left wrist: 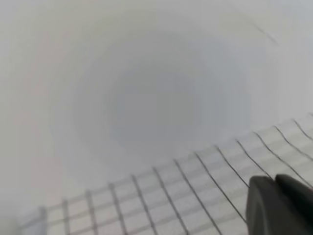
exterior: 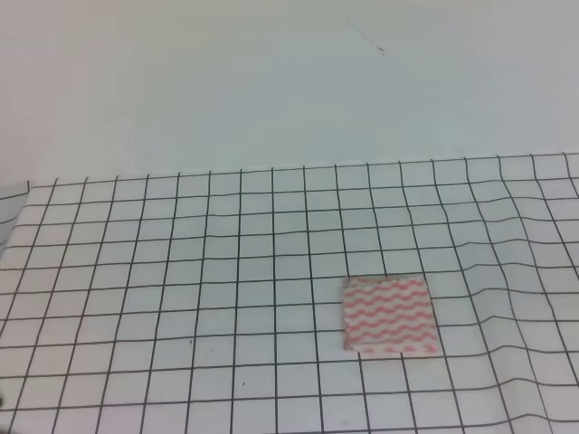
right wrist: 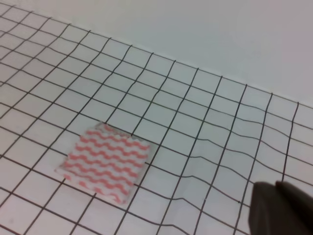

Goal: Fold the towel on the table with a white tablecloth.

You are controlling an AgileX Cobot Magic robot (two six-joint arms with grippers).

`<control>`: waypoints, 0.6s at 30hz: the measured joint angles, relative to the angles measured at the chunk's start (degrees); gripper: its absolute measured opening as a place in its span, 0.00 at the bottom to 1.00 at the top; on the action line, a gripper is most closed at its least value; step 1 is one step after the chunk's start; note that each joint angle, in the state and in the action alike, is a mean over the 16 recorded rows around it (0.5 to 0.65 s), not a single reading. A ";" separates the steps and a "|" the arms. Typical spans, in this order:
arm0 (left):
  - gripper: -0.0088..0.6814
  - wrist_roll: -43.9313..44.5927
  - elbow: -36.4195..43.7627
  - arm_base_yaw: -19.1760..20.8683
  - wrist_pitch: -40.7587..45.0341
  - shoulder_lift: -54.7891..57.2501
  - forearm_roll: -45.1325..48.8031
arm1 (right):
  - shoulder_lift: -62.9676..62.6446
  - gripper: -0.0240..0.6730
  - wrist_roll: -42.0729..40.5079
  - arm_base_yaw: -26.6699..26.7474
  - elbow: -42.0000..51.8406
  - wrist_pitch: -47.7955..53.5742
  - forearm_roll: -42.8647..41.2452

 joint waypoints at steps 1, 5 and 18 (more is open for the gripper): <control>0.01 -2.93 1.93 0.60 -1.49 -1.68 2.72 | 0.00 0.03 0.00 0.00 0.00 0.02 -0.01; 0.01 -12.90 10.75 3.31 -6.22 -9.44 11.58 | 0.00 0.03 0.00 0.00 0.00 0.08 -0.05; 0.01 -21.52 29.33 9.37 -3.07 -25.65 15.34 | 0.00 0.03 0.00 0.00 0.00 0.10 -0.10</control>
